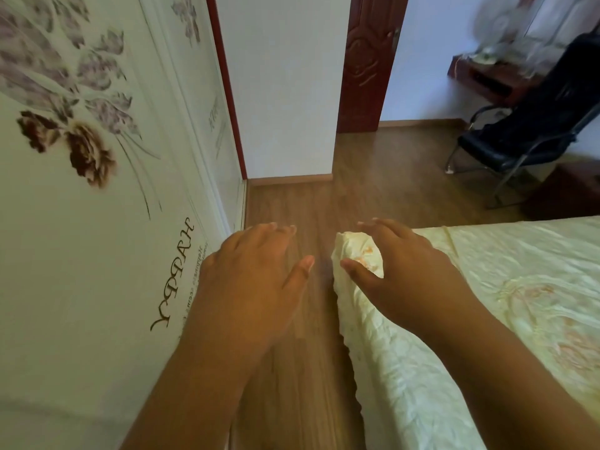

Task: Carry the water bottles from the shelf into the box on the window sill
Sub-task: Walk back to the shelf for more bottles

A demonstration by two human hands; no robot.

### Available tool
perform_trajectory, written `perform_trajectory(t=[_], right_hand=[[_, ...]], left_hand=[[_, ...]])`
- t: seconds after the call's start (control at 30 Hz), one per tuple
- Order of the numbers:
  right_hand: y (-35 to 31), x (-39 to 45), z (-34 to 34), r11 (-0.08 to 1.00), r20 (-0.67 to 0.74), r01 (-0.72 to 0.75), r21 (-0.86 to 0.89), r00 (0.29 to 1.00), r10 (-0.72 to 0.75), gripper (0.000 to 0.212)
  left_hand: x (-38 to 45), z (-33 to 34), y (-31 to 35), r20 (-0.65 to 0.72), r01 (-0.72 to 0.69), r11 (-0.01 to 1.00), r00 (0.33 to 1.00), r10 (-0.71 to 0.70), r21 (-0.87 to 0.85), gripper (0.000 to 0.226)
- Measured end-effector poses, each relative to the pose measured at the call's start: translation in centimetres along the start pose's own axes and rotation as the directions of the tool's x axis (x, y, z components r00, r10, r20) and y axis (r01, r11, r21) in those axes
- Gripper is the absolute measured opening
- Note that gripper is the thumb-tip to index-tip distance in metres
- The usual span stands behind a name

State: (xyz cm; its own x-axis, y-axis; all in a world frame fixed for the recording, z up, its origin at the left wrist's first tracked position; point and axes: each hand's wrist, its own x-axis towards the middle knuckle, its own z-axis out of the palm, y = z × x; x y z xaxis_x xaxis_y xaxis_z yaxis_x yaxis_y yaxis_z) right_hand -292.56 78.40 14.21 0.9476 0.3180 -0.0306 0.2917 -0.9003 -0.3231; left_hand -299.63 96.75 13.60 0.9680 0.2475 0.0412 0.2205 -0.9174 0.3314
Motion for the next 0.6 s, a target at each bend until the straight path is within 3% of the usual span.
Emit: perform_trajectory(t=[0.23,0.5,0.6], right_hand=[[-2.6,8.4,1.0,0.999,-0.026,-0.021,0.028,0.999,0.022,0.07],[-2.7,18.0,2.4,0.997,0.005,0.033,0.065,0.999,-0.033,0.071],[-1.7,22.6,2.2,0.994,0.023,0.083,0.077,0.996,-0.085,0.071]], left_hand=[[9.1,-1.4,-3.5,-0.036,-0.029,0.999,0.999,0.03,0.024,0.06],[18.4,0.8,-6.2,0.04,0.133,0.991,0.99,-0.134,0.029,0.071],[21.7,0.8,-4.9,-0.002,0.136,0.987,0.991,-0.136,0.082,0.069]])
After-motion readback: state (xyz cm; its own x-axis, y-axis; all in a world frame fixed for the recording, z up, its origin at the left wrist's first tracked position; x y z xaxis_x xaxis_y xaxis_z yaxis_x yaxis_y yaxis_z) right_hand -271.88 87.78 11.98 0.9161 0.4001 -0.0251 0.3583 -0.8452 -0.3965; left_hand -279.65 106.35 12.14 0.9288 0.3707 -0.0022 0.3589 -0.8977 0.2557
